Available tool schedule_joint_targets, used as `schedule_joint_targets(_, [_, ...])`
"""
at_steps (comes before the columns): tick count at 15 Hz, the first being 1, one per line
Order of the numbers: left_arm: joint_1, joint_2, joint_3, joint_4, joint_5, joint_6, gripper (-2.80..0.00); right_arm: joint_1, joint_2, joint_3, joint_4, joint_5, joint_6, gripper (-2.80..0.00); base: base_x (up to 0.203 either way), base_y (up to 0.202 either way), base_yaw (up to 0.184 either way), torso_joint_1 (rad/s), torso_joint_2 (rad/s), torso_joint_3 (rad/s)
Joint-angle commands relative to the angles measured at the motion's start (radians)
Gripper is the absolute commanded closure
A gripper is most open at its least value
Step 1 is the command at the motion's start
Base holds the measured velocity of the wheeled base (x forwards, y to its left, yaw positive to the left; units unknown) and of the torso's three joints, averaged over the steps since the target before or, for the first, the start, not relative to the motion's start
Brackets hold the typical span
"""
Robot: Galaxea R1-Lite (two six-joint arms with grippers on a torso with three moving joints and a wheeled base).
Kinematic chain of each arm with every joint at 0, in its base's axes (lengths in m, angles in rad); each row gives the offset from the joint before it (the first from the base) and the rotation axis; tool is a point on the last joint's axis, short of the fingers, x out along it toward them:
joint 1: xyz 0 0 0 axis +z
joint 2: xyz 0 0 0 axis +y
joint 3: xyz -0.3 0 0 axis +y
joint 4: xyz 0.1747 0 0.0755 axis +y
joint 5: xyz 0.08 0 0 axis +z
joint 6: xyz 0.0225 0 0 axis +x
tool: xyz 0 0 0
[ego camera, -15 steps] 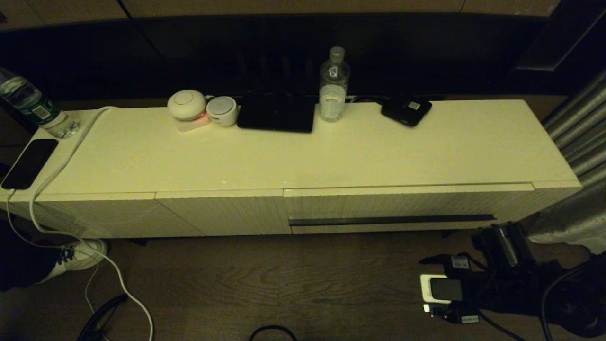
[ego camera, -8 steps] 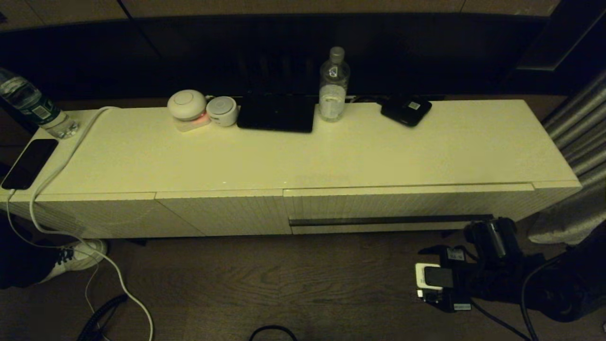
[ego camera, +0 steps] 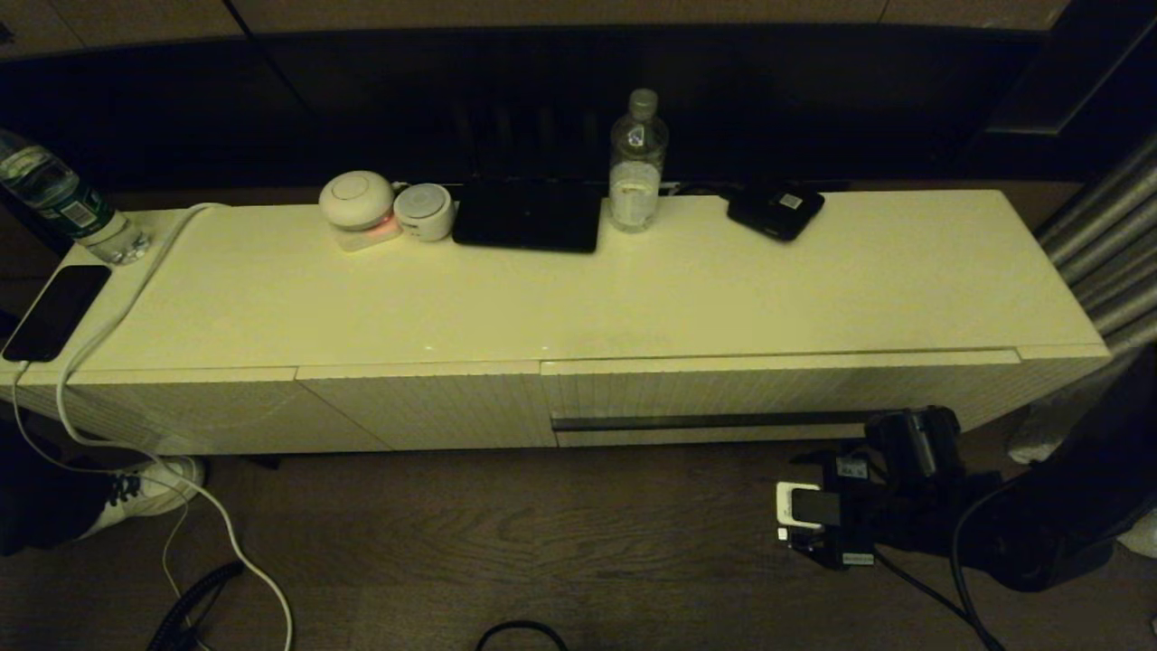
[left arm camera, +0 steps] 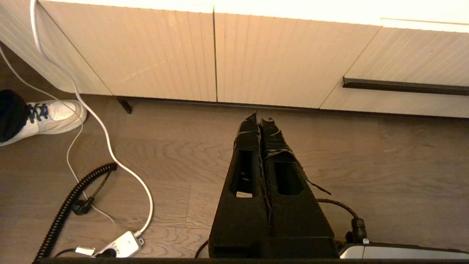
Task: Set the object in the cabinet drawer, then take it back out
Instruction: Open the drawer
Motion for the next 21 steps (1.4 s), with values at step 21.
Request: schedule_joint_targets(21, [0.0,-0.002,0.0,0.0,0.001,-0.001,0.0,-0.044,0.089,-0.338,0.241,-0.029,0.005,-2.8,0.0,0.0,0.0,0.0,0.0,0.0])
